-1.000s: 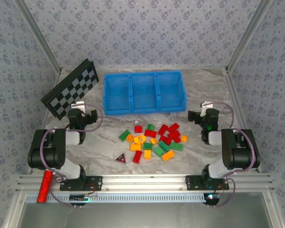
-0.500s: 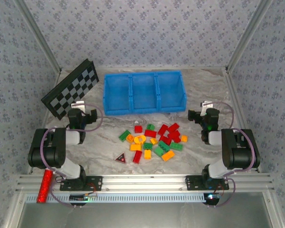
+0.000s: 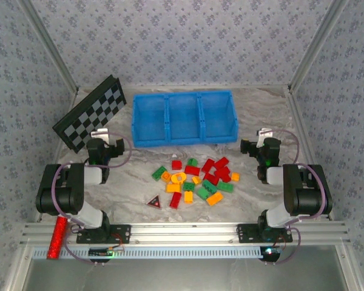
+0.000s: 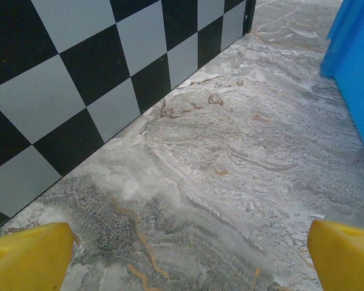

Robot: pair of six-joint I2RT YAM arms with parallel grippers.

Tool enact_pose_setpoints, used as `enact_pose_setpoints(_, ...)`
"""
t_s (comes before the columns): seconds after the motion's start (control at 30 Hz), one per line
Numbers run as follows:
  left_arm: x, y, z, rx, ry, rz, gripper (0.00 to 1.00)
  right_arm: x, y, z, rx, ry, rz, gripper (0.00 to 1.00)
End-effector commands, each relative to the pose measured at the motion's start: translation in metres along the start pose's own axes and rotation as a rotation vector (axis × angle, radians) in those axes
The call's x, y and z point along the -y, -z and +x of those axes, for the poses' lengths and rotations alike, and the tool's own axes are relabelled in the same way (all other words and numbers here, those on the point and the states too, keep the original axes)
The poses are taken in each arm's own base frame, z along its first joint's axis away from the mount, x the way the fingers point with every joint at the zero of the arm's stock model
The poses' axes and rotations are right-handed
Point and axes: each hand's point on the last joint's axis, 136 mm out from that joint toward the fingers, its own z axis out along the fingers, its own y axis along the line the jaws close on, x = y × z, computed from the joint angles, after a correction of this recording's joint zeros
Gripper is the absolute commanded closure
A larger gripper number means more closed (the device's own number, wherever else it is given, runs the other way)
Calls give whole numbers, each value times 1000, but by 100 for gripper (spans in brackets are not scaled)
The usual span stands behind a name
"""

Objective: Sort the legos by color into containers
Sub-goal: Pick up the lego from the middle-right of the table.

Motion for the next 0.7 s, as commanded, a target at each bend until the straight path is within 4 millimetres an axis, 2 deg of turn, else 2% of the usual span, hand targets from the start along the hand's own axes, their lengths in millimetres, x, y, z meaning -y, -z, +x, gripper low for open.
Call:
enact_pose_setpoints(0.0, 1, -3, -18, 50, -3, -3, 1, 1, -4, -12, 32, 9, -2, 0)
enact_pose_setpoints(0.1, 1, -3, -18, 51, -3, -2, 1, 7, -3, -17, 41, 4, 47, 0)
enact_pose_setpoints(0.13, 1, -3, -18, 50, -3, -2, 1, 12, 0, -25, 41, -1, 92, 0)
enact_pose_setpoints(0.23, -10, -1, -25, 52, 22, -69, 1, 7, 14, -54, 15, 25, 94, 0)
enact_pose_setpoints(0.33, -34, 0, -51, -108, 27, -234, 1, 4, 38, -84, -32, -45, 102, 0)
enact_pose_setpoints(0.4, -33, 4, -77, -128, 0, -254, 1, 6, 52, -99, -101, -132, 124, 0)
enact_pose_setpoints(0.5, -18, 20, -121, -62, -16, -240, 1, 6, 71, -102, -220, -235, 155, 1)
enact_pose_setpoints(0.6, -9, 36, -157, -51, -38, -262, 1, 0, 88, -88, -359, -315, 153, 7)
enact_pose_setpoints(0.67, -2, 43, -171, -76, -40, -235, 1, -11, 98, -75, -444, -395, 120, 8)
